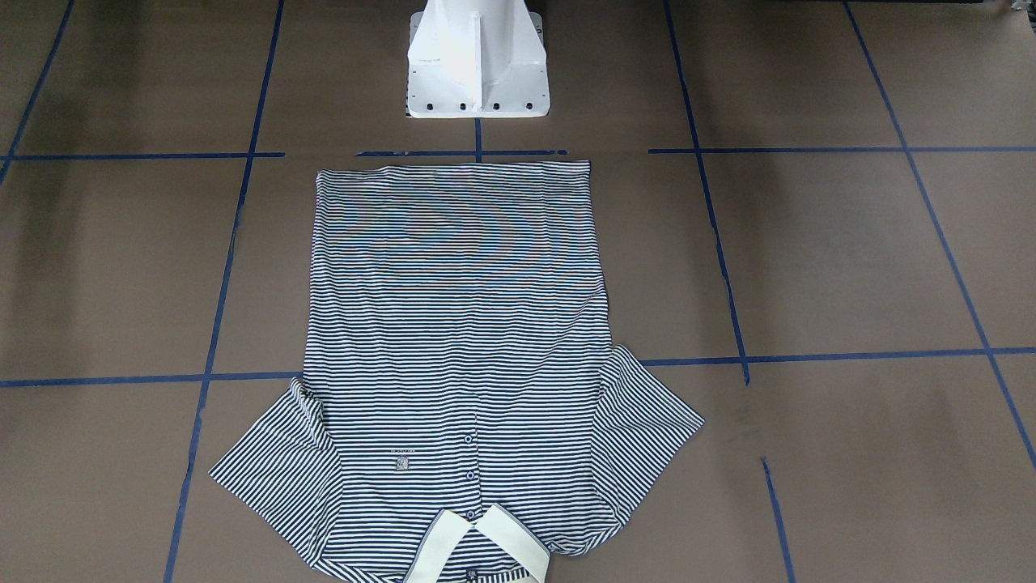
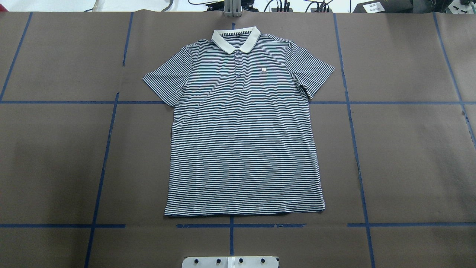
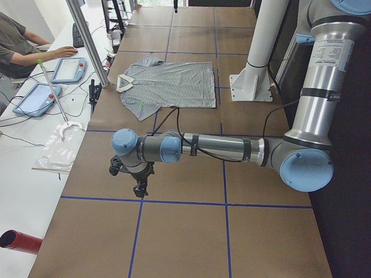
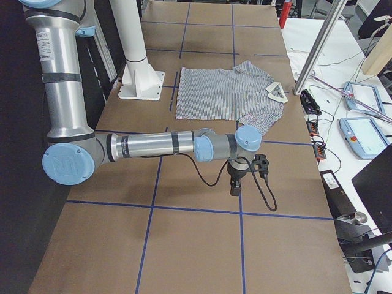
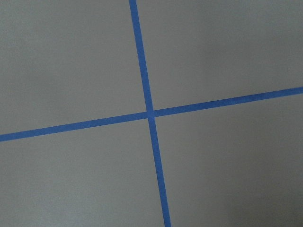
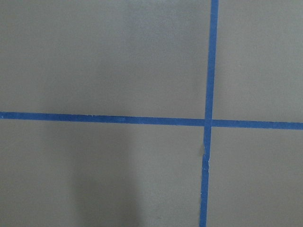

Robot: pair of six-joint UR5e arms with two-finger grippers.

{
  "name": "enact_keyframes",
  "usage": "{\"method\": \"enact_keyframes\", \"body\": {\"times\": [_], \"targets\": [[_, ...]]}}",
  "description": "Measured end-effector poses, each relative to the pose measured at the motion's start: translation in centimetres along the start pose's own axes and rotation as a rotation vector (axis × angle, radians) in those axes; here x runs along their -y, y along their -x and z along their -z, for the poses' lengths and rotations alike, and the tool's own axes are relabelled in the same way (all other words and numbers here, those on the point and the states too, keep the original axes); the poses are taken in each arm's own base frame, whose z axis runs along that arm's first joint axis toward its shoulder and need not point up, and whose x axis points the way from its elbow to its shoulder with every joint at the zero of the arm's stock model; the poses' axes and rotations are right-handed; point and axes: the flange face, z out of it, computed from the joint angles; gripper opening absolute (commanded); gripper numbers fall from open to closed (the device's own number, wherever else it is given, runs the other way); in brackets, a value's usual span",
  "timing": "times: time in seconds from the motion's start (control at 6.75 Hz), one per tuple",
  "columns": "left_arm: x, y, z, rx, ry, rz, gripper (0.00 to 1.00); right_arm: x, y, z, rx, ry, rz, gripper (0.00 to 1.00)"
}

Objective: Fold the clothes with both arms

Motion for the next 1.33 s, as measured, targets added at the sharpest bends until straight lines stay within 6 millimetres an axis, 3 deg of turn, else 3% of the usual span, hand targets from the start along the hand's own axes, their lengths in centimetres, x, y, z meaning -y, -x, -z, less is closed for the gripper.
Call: {"method": "enact_keyframes", "body": {"times": [0.89,1.04,1.33], "targets": [[0.3,-2.4,2.1,-0.011,-0.054,-0.052,1.00,0.2,1.0,-0.3,0.034,-0.032,0.021,1.00],[0.6,-3.1,2.4,-0.041,-0.076,-0.077,1.00,0.5,2.9,-1.0,0.054,-0.043,0.063,1.00],[0.8,-4.2,2.8,-0.089,-0.121,-0.130,1.00,3.1,9.3,-2.9,0.089,-0.085,0.114,1.00]]}}
